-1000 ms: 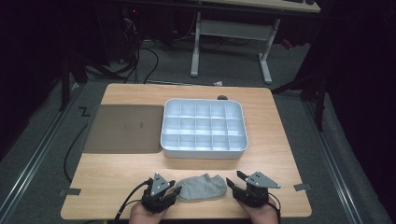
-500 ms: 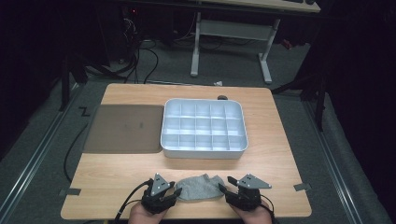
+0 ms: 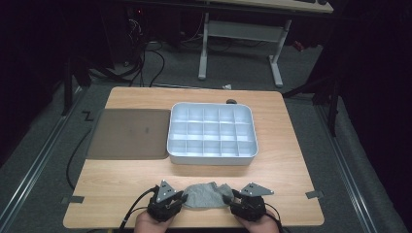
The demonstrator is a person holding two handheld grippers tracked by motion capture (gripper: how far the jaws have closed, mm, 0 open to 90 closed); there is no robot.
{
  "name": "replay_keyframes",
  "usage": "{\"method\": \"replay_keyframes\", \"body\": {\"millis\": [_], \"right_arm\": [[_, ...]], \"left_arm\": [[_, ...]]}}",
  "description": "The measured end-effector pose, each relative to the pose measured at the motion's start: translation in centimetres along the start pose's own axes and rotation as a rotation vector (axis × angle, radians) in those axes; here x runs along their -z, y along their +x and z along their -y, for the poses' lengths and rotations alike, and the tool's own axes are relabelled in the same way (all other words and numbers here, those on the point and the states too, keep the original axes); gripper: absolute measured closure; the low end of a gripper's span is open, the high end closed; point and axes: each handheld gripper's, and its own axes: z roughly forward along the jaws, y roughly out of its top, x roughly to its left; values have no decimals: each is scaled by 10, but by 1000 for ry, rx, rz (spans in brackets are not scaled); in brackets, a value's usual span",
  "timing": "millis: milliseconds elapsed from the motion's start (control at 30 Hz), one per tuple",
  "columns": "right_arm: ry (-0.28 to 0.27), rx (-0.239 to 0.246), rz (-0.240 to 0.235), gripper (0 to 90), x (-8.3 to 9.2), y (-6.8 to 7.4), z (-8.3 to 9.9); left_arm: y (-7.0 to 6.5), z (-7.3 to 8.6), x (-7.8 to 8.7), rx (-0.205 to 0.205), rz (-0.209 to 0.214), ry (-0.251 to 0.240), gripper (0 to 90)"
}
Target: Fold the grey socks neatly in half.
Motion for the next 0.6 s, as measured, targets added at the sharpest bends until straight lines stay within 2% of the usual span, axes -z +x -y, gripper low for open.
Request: {"method": "replay_keyframes", "body": {"millis": [133, 300, 600], "right_arm": [[7, -4, -26, 718, 0, 0, -1], [10, 6, -53, 798, -1, 0, -1], [-10, 19, -48, 830, 2, 1, -3]], "left_arm": [[0, 0, 0, -10, -2, -2, 831], [1, -1, 0, 4, -9, -7, 850], [1, -4, 1, 18, -22, -23, 855]]}}
